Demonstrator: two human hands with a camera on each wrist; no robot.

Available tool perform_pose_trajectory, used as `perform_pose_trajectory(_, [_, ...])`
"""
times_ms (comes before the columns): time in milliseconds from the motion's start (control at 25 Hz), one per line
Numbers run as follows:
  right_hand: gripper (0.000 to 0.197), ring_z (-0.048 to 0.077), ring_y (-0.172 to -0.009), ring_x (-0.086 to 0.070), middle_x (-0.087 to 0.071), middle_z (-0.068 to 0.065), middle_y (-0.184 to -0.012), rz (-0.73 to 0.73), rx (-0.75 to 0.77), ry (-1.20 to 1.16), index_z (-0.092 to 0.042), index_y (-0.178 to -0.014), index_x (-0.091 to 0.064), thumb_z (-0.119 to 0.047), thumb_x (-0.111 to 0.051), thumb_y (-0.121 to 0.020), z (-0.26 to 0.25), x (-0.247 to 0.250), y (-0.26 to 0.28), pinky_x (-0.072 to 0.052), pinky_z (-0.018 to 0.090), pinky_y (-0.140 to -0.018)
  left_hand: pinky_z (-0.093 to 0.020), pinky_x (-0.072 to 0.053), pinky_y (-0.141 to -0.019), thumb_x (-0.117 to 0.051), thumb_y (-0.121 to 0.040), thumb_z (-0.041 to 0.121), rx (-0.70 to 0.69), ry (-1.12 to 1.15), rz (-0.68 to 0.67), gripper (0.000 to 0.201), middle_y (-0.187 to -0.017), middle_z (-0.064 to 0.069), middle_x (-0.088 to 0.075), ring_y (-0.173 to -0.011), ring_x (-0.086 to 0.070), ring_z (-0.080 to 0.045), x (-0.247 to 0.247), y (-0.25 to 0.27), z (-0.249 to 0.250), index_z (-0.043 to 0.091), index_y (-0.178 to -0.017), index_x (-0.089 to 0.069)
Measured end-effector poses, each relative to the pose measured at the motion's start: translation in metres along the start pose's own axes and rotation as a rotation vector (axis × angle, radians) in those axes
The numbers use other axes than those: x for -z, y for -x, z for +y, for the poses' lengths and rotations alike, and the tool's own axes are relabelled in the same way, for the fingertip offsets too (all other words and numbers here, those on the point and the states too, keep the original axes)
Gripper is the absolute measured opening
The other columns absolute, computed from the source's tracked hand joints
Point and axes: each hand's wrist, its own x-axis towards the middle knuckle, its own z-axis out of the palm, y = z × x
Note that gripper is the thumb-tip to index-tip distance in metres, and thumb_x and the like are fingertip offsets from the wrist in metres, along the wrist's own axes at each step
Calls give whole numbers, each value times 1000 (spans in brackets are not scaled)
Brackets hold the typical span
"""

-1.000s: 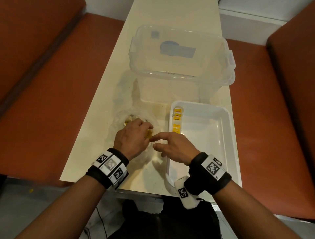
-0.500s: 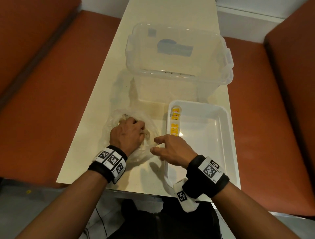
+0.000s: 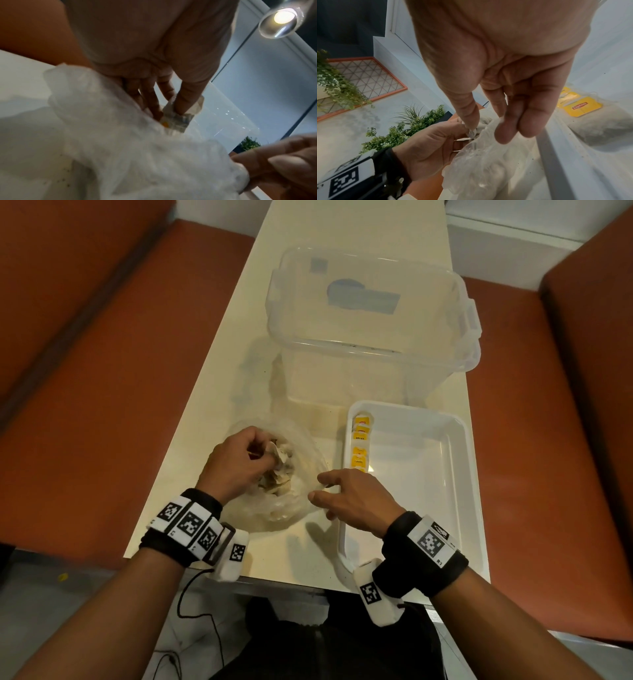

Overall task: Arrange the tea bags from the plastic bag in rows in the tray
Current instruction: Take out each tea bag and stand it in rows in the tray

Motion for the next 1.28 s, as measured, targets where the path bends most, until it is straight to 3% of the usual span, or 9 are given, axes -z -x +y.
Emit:
perform_pose_trajectory(160, [58,3,-72,-66,-68,-8,-89,16,1,-21,-15,-142,-54,-47,-59,-94,0,-1,1,-43,25,-78,-47,-55,-69,-67,-65,31,59,235,-24,16,-77,-1,-66,-70,-61,-24,5,6,3,23,-75,-58])
perform_pose_trajectory(280, [58,5,-75,-68,-67,-11,-73,17,-6,-38,-15,-141,-54,-49,-59,-93,2,-2,1,-45,25,-76,-40,-52,-71,-70,-78,21,26,-43,-63,14,-85,2,-67,-80,-63,-22,5,7,6,25,-84,-58])
perform_pose_trajectory(440, [57,5,-75,-67,-69,-7,-79,16,-5,-41,-16,-141,-54,-48,-60,-94,1,-4,3,-45,22,-74,-35,-51,-89,-74,-80,41,11,-161,-192,46,-120,11,-62,-105,-62,-15,-5,9,11,35,-121,-54])
perform_pose_trajectory(560, [56,6,-75,-67,-68,-7,-81,16,5,-36,-16,-141,-54,-47,-59,-94,0,-5,4,-48,25,-78,-36,-49,-89,-73,-78,55,-31,-331,-109,63,-131,4,-56,-111,-60,-21,-30,5,11,35,-132,-49])
perform_pose_trajectory(680, [58,8,-78,-68,-71,-5,-80,20,2,-48,-16,-142,-53,-48,-59,-94,1,-5,3,-51,28,-84,-36,-46,-83,-66,-88,44,-57,-473,-9,47,-128,-9,-55,-107,-59,-30,-45,4,10,28,-131,-56])
perform_pose_trajectory(960, [57,5,-75,-68,-73,-4,-80,31,-5,-82,-15,-140,-55,-47,-60,-93,6,-2,0,-53,28,-87,-33,-49,-75,-74,-82,34,30,-167,23,24,-96,-3,-75,-93,-67,-26,-11,3,5,23,-104,-74])
perform_pose_trajectory(1040, [58,1,-71,-67,-69,-7,-80,28,-6,-97,-15,-141,-54,-47,-61,-93,6,-2,0,-54,30,-90,-39,-55,-73,-77,-80,32,132,168,-8,19,-84,-3,-74,-82,-69,-24,-2,5,5,18,-93,-74])
perform_pose_trajectory(1160, [59,1,-72,-68,-70,-6,-83,26,0,-90,-14,-140,-55,-48,-61,-93,6,-2,-2,-55,32,-91,-28,-58,-64,-69,-89,12,292,636,-92,15,-81,-11,-66,-72,-65,-21,9,9,14,1,-99,-71])
perform_pose_trajectory(1280, [61,4,-78,-70,-73,-3,-90,22,4,-84,-14,-141,-54,-50,-61,-92,6,-3,-2,-55,35,-92,-24,-60,-63,-61,-92,6,367,921,-108,10,-76,-10,-62,-68,-61,-17,18,14,23,2,-96,-68])
